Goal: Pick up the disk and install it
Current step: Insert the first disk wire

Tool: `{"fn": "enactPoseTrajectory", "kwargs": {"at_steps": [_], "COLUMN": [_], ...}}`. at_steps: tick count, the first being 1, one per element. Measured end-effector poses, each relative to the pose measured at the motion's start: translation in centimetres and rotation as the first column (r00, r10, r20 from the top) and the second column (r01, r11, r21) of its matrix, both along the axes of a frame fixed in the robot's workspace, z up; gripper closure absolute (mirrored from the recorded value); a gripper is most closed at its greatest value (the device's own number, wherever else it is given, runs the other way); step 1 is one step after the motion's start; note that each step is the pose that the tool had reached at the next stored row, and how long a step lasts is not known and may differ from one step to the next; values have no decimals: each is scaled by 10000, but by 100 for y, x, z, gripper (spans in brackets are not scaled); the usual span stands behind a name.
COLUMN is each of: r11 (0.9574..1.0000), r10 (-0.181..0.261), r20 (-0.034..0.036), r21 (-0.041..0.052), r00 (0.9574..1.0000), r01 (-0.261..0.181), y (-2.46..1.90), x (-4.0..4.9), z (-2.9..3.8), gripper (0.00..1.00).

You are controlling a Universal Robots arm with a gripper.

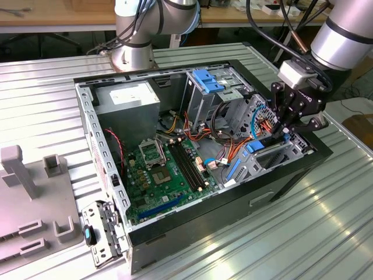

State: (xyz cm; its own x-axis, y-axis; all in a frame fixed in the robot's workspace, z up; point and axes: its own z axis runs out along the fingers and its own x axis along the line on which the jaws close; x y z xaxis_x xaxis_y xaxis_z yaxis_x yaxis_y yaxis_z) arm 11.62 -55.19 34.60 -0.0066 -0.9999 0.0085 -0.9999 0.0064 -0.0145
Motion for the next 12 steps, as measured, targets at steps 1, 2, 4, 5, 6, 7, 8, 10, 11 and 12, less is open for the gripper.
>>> {"fn": "enactPoseTrajectory", "kwargs": {"at_steps": [1,2,4,5,6,7,8,10,11,12], "r11": [10000,10000,10000,10000,10000,10000,10000,10000,10000,10000], "r10": [0,0,0,0,0,0,0,0,0,0], "r20": [0,0,0,0,0,0,0,0,0,0], "r21": [-5,-7,-11,-21,-66,-81,-83,-82,-82,-83], "r00": [10000,10000,10000,10000,10000,10000,10000,10000,10000,10000], "r01": [0,0,0,0,0,0,0,0,0,0], "y": [6,8,9,10,10,9,9,10,10,10], "x": [0,0,0,0,0,0,0,0,0,0], "z": [1,1,2,1,1,2,2,-3,-7,-10], "gripper": [84,84,84,84,84,84,84,84,84,84]}}
